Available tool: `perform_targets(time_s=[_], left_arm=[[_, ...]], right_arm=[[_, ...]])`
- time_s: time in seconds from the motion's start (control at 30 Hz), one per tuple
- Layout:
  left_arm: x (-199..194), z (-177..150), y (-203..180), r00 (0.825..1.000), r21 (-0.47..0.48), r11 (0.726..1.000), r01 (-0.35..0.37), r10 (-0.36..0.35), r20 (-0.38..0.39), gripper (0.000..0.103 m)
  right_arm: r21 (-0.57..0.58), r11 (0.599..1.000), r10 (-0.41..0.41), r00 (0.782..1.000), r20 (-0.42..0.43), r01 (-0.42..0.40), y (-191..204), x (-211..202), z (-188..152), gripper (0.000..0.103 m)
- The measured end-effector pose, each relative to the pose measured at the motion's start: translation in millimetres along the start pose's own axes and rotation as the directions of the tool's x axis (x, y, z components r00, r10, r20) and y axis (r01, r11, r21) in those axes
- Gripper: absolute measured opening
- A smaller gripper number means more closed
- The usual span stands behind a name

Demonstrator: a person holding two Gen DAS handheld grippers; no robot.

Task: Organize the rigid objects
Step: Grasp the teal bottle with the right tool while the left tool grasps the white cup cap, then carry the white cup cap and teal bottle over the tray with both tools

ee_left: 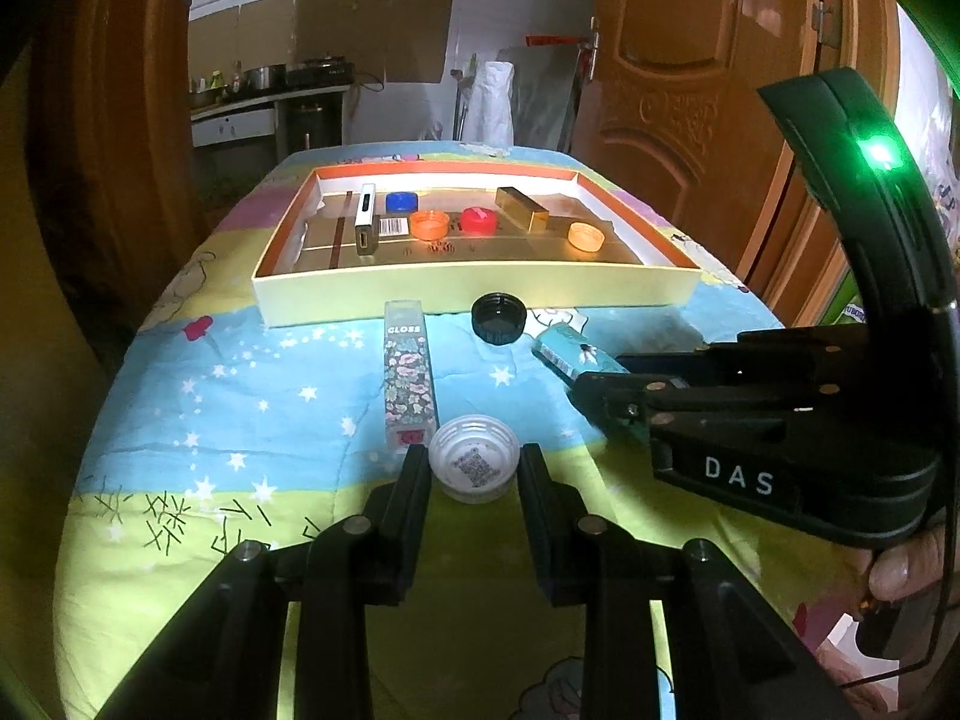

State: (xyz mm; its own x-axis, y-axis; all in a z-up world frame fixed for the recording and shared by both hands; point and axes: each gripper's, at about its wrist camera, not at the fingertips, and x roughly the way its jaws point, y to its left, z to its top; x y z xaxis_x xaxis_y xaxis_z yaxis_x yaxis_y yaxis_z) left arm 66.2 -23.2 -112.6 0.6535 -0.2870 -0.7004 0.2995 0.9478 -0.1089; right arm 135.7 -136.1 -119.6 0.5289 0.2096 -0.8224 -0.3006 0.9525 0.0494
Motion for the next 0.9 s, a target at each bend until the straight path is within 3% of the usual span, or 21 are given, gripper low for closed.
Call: perform_targets(time_s=[0.3, 0.57, 0.9], left_arm=[[-8.8, 8.3, 0.1, 1.000, -0.001, 1.000, 0.004, -0.004, 0.028, 0.030], [-17.5, 29.6, 2.5, 0.997, -0.005, 1.000, 0.005, -0.005, 0.071, 0.030], [-21.1, 59.1, 5.1, 0.993, 0.009, 1.000, -0.008, 0.007, 0.115, 0.030]], right_arm=[[0.030, 0.999, -0.015, 0.998, 0.062, 0.013, -4.8, -24.3, 3.4, 0.023], [0.106, 0.994, -0.034, 0.990, 0.134, 0.020, -20.7, -46.6, 12.4, 0.023], [0.136, 0.991, -0.040, 0.985, 0.166, 0.018, -31.1, -54.1, 23.3, 0.023]])
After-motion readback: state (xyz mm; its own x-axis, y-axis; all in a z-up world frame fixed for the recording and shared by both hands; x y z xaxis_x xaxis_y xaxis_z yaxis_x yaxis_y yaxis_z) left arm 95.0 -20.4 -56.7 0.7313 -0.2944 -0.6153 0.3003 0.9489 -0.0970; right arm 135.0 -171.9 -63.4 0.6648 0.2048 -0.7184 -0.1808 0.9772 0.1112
